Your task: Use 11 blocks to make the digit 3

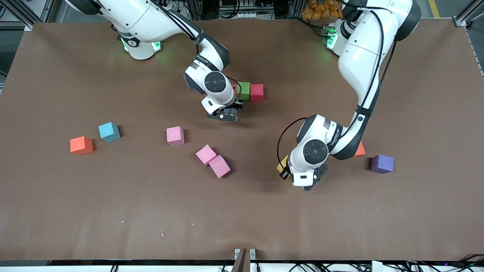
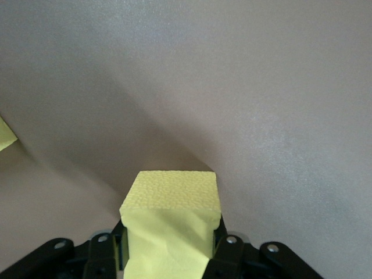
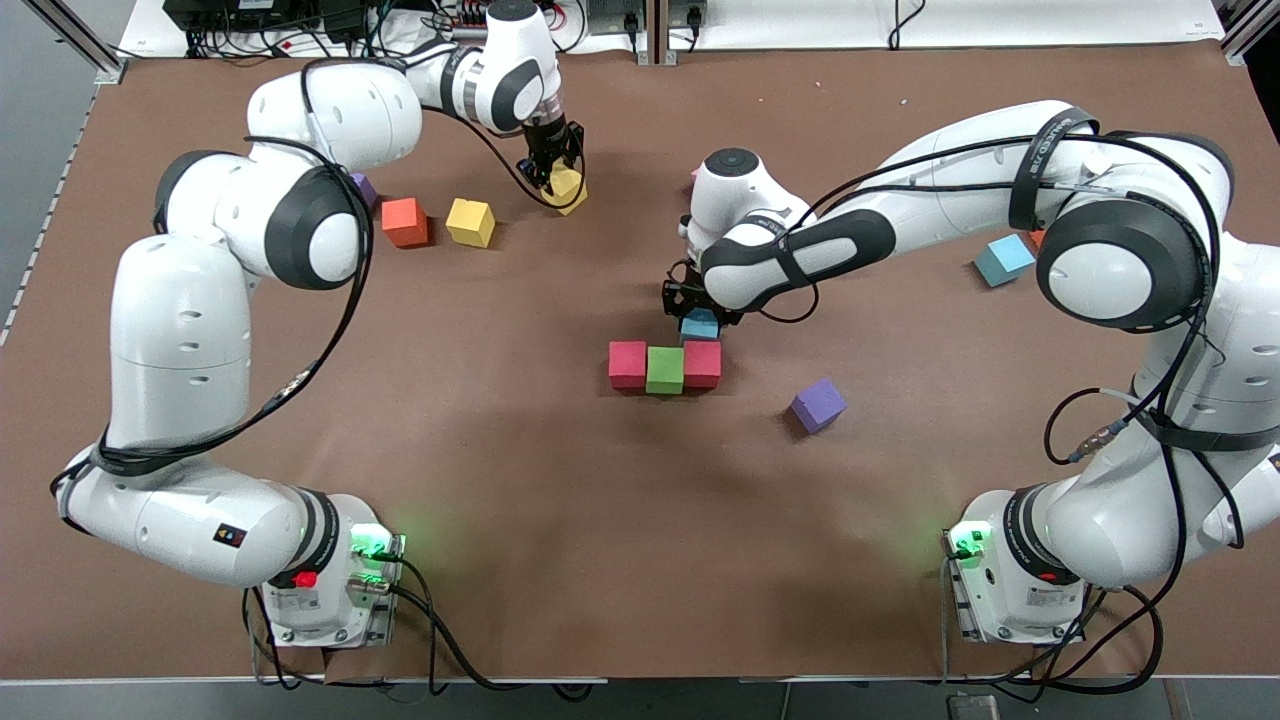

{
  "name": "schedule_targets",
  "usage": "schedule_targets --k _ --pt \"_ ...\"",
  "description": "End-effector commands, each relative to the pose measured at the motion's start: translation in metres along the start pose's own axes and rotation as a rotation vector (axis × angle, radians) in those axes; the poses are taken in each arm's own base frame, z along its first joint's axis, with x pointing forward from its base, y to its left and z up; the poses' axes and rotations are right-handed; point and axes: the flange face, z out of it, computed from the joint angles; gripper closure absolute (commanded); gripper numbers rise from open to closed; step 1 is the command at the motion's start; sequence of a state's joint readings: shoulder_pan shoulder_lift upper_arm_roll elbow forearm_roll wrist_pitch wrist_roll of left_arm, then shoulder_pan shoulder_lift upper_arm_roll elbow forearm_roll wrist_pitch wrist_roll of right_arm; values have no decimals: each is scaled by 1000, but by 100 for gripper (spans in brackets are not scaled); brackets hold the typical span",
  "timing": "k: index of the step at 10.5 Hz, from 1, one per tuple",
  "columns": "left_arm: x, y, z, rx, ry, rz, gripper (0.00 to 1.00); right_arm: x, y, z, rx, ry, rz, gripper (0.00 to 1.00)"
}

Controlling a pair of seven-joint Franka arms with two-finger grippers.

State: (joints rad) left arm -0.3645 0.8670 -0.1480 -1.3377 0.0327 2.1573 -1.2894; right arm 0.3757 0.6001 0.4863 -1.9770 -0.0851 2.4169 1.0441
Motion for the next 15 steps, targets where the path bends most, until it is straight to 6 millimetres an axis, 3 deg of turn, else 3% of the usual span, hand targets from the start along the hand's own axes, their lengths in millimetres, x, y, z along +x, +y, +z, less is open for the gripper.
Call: schedule_targets --k 1,7,15 --pt "1 2 -4 -3 17 -7 100 -7 1 -2 2 10 -18 1" --pt "2 2 -4 -2 19 2 100 -11 8 1 -38 -8 -204 3" --pt "1 2 -2 1 17 1 100 -11 9 1 -47 -18 -289 4"
